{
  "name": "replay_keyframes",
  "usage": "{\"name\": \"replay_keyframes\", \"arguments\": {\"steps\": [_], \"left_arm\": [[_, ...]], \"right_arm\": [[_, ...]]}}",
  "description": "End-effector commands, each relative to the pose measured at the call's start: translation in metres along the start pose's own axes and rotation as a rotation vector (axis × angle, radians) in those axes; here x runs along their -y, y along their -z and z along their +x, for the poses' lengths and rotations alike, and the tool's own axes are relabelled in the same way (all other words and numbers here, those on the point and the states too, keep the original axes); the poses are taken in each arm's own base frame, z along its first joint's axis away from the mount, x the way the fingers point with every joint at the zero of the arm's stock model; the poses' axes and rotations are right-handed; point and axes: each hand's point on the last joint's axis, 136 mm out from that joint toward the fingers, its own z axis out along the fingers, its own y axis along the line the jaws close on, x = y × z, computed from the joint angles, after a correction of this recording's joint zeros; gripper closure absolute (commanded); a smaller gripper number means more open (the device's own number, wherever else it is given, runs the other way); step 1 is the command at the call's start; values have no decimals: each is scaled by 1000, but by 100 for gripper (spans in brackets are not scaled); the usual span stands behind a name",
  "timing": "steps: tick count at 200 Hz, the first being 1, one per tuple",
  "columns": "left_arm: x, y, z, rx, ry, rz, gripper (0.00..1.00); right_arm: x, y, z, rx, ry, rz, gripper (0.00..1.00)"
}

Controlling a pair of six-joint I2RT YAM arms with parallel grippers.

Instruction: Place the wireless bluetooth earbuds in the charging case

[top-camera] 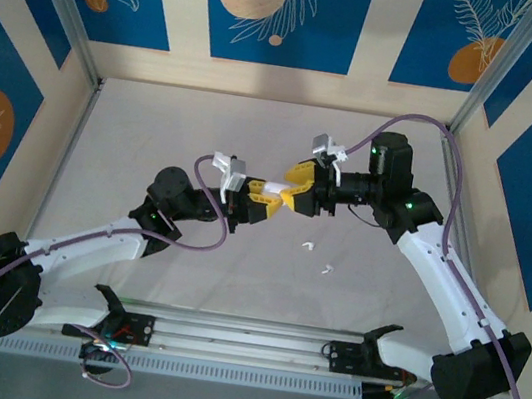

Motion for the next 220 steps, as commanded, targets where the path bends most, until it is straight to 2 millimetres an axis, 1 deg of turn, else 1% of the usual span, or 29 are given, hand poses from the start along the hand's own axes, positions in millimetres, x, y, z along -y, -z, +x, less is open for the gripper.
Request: {"name": "replay_keyframes", "arguments": {"steps": [1,29,75,165,178,196,203,220], "left_arm": [[27,0,-20,45,-55,117,94],[27,1,-20,46,-58,116,94],[25,2,-16,40,-62,103,94],[24,3,-15,37,-70,92,93],[22,3,-14,36,-72,84,92],[18,4,-11,36,-79,56,91],[14,4,-10,36,-87,36,89],[6,8,-7,42,-119,-20,88]], "right_arm": [[28,0,1,-3,-43,99,50],[30,0,1,-3,-52,105,50],[32,3,-7,9,-72,117,50],[38,4,-8,11,-83,148,49],[34,4,-9,14,-82,132,48],[27,7,-18,38,-81,117,47],[20,10,-24,52,-76,101,46],[3,19,-39,84,-58,88,45]]}}
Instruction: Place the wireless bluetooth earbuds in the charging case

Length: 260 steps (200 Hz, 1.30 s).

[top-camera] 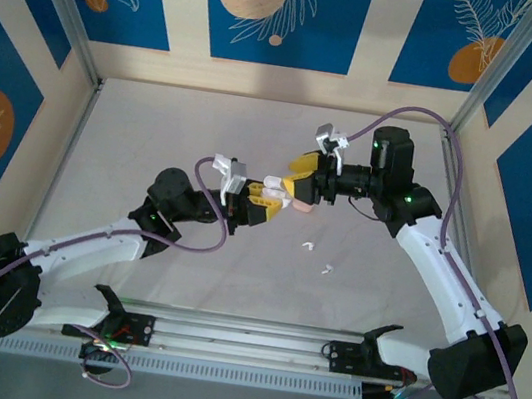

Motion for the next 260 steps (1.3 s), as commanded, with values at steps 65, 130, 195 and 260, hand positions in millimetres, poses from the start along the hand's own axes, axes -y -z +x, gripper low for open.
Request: {"name": "replay_keyframes", "arguments": {"steps": [65,130,195,260], "left_arm": [[-12,16,-1,86,-181,-129,88],[-17,26,1,114,-200,-181,90],[-17,31,0,119,-205,-202,90],[-16,38,-2,119,-210,-225,90]], "right_arm": [[38,71,7,63,-416,509,49],[102,88,185,-197,-1199,765,55],[114,81,244,-366,-1240,852,55],[137,57,255,-495,-1177,859,55]]}}
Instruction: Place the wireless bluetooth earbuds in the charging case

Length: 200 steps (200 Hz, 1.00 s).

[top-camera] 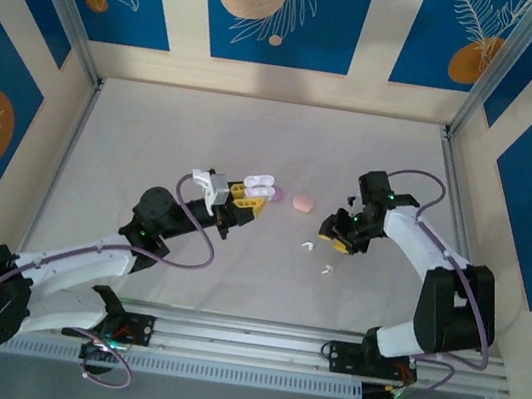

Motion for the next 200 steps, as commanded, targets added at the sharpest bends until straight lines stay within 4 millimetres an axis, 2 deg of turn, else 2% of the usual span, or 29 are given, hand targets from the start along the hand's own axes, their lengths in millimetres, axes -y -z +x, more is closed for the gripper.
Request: {"name": "replay_keyframes", "arguments": {"steps": [1,58,86,131,153,175,200], "left_arm": [[1,5,-9,29,-35,-15,90],[2,7,-8,21,-34,-19,90],[2,7,-8,18,-33,-19,90],[1,7,-7,11,-33,-23,90],[2,7,-6,5,-31,-17,90],[2,7,-6,1,-33,-17,90],[2,5,-5,1,-27,-14,90]], "right_arm": [[-9,-3,-13,20,52,13,55],[-21,-35,-19,-64,126,59,58],[-14,-45,-16,-98,107,104,56],[-12,-36,4,-88,23,105,52],[10,-22,9,-41,-15,189,51],[32,-6,15,17,-108,199,50],[44,-3,31,0,-158,207,50]]}}
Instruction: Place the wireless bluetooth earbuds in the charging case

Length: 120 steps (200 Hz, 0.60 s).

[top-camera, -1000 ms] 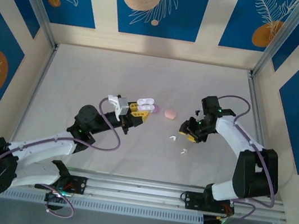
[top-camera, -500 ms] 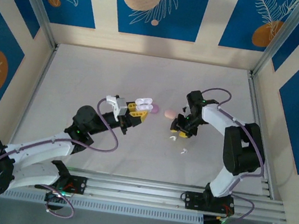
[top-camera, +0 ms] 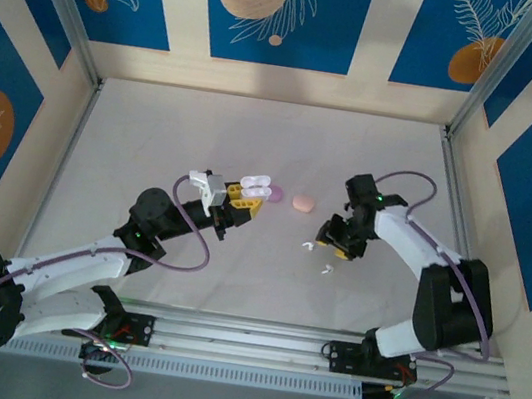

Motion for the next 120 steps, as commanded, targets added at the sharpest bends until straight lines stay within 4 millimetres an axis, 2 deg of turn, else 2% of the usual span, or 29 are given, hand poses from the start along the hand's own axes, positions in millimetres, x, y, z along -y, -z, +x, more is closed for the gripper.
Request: {"name": "replay_keyframes", "arguments": {"steps": [1,28,70,120], "left_arm": [[3,1,-6,23,-18,5,90],[3,-2,-6,28,-10,15,90],[5,-2,-7,23,-4,24,90],[4,-3,-8,22,-2,20,90]], "right_arm": [[22,-1,17,-36,-90,63,50],[27,-14,30,-86,-107,72,50],[27,-32,30,-129,-95,107,49],[4,-40,22,-121,28,71,58]]}}
